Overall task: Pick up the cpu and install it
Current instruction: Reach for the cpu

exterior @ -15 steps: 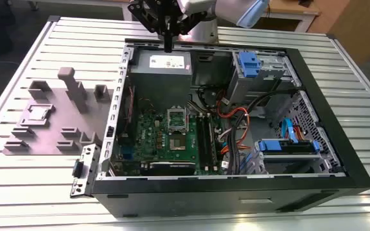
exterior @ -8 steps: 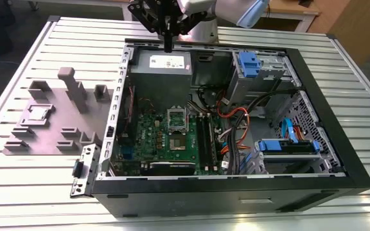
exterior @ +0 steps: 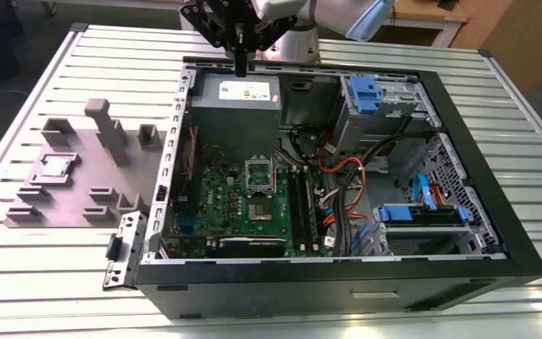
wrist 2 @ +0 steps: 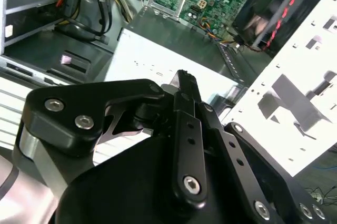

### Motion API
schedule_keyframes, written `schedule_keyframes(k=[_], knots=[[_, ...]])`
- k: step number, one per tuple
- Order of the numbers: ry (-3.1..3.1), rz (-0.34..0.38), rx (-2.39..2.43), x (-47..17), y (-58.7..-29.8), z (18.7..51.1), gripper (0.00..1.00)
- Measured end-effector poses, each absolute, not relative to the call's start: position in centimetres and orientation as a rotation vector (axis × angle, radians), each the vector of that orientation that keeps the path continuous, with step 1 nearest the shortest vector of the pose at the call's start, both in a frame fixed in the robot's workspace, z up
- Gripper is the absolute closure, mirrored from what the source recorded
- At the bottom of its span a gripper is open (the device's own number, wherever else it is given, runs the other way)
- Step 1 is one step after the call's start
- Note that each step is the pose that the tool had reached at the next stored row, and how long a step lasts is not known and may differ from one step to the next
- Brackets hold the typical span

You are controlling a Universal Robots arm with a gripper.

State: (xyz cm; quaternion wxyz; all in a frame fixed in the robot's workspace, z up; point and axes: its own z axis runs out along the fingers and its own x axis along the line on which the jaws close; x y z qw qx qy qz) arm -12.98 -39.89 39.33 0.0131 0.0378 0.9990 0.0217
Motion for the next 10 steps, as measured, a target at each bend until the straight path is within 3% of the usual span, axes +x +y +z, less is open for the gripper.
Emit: schedule_keyframes(k=[10], knots=[[3.113, 0.068, 0.118, -13.92, -39.89, 39.32, 0.89]])
